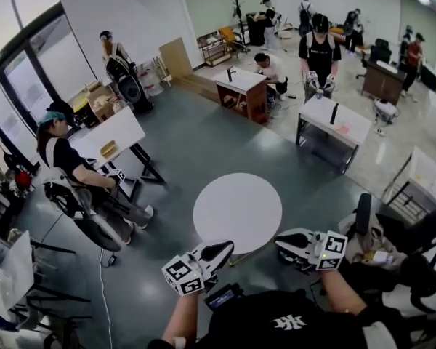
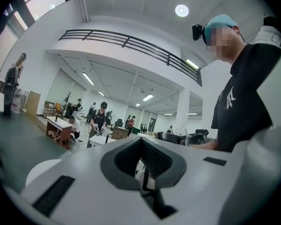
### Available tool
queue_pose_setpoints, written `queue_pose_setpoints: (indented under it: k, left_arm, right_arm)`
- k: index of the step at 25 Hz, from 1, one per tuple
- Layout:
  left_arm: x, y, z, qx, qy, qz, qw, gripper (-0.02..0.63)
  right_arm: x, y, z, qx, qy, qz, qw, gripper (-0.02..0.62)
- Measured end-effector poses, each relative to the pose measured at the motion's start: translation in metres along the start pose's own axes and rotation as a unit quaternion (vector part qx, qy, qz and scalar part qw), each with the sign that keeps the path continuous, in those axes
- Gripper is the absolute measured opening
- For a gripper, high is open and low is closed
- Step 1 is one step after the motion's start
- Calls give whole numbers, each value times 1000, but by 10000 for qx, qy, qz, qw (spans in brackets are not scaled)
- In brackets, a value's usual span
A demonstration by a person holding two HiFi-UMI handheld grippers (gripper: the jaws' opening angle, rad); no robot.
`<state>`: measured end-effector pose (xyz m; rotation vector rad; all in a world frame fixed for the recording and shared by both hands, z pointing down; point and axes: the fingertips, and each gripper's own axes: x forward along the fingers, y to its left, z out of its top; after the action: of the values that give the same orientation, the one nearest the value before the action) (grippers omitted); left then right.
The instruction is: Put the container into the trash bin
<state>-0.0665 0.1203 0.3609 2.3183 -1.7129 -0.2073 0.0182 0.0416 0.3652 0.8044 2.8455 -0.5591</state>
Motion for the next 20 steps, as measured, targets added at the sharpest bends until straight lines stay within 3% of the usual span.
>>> queue_pose_setpoints:
  k: [11,15,20]
  left_arm:
    - [-110,-2,-41,-451,209,-691,9964,3]
    - [-121,-19,-45,-508,184,-995,9936,3]
    - [-122,-21,-45,-452,114,-941,9945,3]
  right_arm:
    - [99,75,-50,-35,80,-445,9990,41]
    - [100,93,-57,-141,243,-708,9971,41]
    - [102,94,-62,-305,403,-887,9948,41]
